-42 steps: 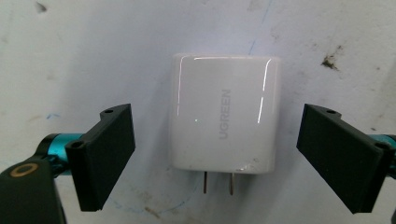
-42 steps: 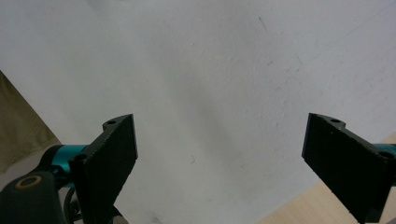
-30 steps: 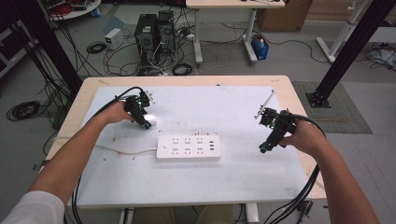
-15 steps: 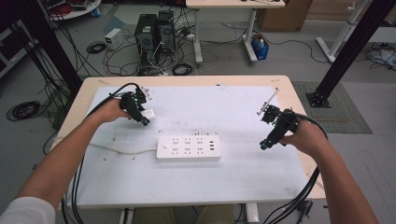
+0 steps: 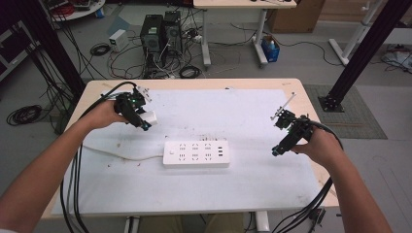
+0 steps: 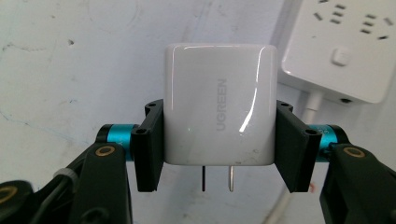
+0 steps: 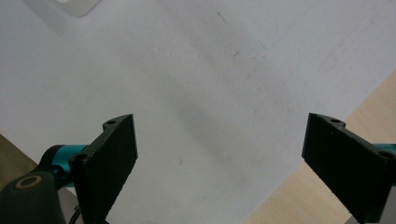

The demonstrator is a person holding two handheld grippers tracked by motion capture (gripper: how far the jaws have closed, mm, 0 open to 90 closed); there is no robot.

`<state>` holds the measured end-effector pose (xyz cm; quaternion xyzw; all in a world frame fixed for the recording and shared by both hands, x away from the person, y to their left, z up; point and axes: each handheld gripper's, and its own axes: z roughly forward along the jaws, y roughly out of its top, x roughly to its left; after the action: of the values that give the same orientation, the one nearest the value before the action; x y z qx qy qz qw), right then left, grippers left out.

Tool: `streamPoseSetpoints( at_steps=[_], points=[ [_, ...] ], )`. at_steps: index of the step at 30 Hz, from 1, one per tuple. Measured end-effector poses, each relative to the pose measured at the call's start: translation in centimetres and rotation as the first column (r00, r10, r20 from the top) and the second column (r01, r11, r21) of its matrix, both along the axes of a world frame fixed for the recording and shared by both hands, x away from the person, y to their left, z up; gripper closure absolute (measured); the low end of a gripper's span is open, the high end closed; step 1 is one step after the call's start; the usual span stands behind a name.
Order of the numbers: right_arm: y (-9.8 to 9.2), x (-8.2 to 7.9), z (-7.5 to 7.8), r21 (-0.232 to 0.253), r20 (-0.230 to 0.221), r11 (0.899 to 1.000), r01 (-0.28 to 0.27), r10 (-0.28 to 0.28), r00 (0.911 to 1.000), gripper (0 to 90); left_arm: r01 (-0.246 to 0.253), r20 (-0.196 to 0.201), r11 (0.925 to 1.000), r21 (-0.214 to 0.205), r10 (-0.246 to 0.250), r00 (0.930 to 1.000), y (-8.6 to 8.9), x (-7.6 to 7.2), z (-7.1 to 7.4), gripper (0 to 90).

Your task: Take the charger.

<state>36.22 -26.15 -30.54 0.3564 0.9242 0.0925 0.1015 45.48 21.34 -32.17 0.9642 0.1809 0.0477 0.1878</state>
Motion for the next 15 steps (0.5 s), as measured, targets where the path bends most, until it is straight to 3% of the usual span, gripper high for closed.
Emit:
streamPoseSetpoints(
  at_steps=[1,3,5,6,7,8,9,15],
  points=[
    [0.0,-0.2,0.0,-0.006,-0.002,1.000,0.019,-0.019,0.9998,9.7,-0.001,0.006,0.9997,-0.024,0.001,1.0000,0.0,-1.6,1.4,42.6],
    [0.0,-0.3,0.0,-0.001,0.000,1.000,0.014,-0.014,0.9999,9.7,-0.001,0.003,0.9988,-0.050,0.002,1.0000,0.0,-2.6,2.1,42.5],
    [0.1,-0.4,0.0,0.002,0.000,1.000,0.011,-0.011,0.9999,9.7,-0.001,0.003,0.9988,-0.050,0.002,1.0000,0.0,-2.6,2.1,42.5],
    [0.1,-0.4,0.0,0.002,0.000,1.000,0.011,-0.011,0.9999,9.7,-0.001,0.007,0.9980,-0.064,0.001,1.0000,0.0,-3.7,2.8,42.5],
    [0.1,-0.4,0.0,0.002,0.000,1.000,0.011,-0.011,0.9999,9.7,-0.001,0.007,0.9980,-0.064,0.001,1.0000,0.0,-3.7,2.8,42.5],
    [0.3,-0.9,0.1,0.006,0.011,1.000,0.004,-0.005,0.9999,9.7,0.014,0.018,0.9982,-0.059,-0.013,0.9998,-0.1,-5.3,3.8,42.5],
    [0.4,-1.1,0.1,0.007,0.013,1.000,0.008,-0.008,0.9999,9.7,0.014,0.016,0.9979,-0.062,-0.013,0.9998,-0.2,-5.8,4.0,42.5],
    [0.6,-1.7,0.3,0.014,0.028,1.000,0.004,-0.004,0.9996,9.7,0.026,0.021,0.9968,-0.075,-0.024,0.9995,-0.2,-7.5,5.2,42.6]
  ],
)
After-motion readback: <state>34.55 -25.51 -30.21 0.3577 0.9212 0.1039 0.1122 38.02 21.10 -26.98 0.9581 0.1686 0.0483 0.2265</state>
